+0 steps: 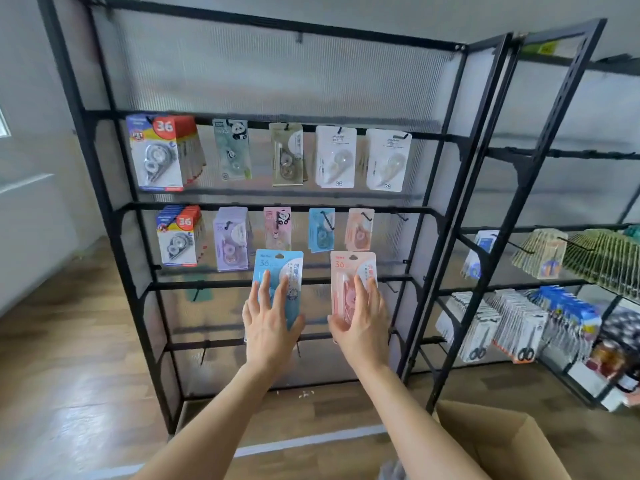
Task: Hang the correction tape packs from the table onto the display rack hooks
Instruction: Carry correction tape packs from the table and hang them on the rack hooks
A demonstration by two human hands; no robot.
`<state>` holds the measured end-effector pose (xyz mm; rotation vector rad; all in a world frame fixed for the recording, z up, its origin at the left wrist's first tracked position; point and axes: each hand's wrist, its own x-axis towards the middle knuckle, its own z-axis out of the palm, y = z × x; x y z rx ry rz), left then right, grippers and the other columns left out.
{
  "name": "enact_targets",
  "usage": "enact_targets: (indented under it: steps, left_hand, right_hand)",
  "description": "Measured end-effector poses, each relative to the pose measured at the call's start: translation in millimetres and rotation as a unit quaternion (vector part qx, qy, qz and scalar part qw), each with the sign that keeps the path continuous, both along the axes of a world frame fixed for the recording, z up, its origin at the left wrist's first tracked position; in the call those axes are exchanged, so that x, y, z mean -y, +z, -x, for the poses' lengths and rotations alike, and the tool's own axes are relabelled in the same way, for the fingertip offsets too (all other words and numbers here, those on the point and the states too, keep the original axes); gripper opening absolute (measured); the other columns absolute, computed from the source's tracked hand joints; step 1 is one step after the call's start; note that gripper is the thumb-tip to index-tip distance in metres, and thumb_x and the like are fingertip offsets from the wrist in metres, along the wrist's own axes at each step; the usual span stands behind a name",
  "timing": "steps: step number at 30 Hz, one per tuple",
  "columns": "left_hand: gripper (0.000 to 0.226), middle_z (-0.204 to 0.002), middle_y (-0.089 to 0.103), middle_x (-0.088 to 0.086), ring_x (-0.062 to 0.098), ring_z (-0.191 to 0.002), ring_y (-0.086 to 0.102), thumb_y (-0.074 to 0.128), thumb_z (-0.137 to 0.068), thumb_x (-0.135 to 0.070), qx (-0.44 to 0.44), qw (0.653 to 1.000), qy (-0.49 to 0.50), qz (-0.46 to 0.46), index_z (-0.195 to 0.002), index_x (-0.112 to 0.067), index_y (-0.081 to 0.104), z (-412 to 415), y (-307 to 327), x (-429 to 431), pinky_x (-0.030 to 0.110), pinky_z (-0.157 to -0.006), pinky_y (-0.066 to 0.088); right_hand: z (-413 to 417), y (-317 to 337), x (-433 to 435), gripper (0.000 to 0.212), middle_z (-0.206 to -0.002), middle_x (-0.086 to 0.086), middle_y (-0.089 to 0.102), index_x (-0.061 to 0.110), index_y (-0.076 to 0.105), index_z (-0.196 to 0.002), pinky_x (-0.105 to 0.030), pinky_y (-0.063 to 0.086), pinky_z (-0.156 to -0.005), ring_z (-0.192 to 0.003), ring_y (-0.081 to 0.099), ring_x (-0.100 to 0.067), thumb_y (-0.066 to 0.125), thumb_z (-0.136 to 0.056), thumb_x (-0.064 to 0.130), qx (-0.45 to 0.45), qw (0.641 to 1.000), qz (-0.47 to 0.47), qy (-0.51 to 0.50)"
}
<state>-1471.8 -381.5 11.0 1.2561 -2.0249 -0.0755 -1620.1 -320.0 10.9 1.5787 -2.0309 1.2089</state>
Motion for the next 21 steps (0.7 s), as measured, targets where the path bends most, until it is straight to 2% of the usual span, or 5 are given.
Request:
enact_targets:
  steps: [2, 5, 11, 16, 21]
  left_hand:
    - [0.081, -0.145, 0.039, 0.024, 0.047, -0.129, 0.038, 0.084, -0.069, -0.023, -0.005, 1.000, -0.002, -0.008, -0.139, -0.013, 0.044, 18, 0, 11, 0.060, -0.097, 0.039]
    - [0.075, -0.152, 0.030, 0.021, 0.043, -0.137, 0.029, 0.077, -0.078, -0.025, -0.008, 1.000, 0.005, -0.016, -0.143, -0.014, 0.041, 53, 3, 31, 0.057, -0.106, 0.031]
    - [0.075, -0.160, -0.001, 0.010, 0.030, -0.146, 0.000, 0.055, -0.094, -0.036, 0.008, 0.999, 0.011, -0.041, -0.153, -0.025, 0.011, 133, 11, 72, 0.045, -0.117, 0.005]
    - [0.075, -0.160, -0.007, 0.010, 0.031, -0.146, -0.005, 0.049, -0.096, -0.039, 0.038, 0.996, 0.042, -0.068, -0.153, -0.027, 0.002, 182, 10, 108, 0.044, -0.118, 0.002]
    - [0.074, -0.159, -0.013, 0.008, 0.031, -0.146, -0.007, 0.044, -0.098, -0.043, 0.085, 0.987, 0.077, -0.108, -0.152, -0.028, -0.004, 210, 4, 134, 0.044, -0.118, 0.003]
  right_hand:
    - [19, -2, 11, 0.089, -0.142, -0.025, 0.043, 0.017, 0.031, -0.142, -0.055, 0.048, -0.093, -0.122, 0.048, -0.046, 0.080, -0.068, 0.025, 0.011, 1.000, -0.001, 0.004]
    - [55, -2, 32, 0.086, -0.143, -0.025, 0.041, 0.017, 0.032, -0.142, -0.055, 0.049, -0.093, -0.123, 0.046, -0.046, 0.078, -0.069, 0.025, 0.014, 1.000, 0.002, 0.007]
    - [136, 4, 82, 0.089, -0.146, -0.023, 0.038, 0.021, 0.026, -0.144, -0.049, 0.044, -0.099, -0.131, 0.041, -0.042, 0.079, -0.073, 0.028, -0.003, 1.000, 0.006, 0.019]
    - [189, 0, 117, 0.085, -0.148, -0.022, 0.036, 0.013, 0.036, -0.146, -0.051, 0.042, -0.101, -0.134, 0.038, -0.042, 0.078, -0.074, 0.031, -0.006, 0.999, -0.018, 0.033]
    - [219, -8, 144, 0.084, -0.150, -0.022, 0.033, 0.012, 0.035, -0.147, -0.050, 0.037, -0.105, -0.136, 0.034, -0.041, 0.077, -0.077, 0.031, -0.001, 0.997, -0.036, 0.063]
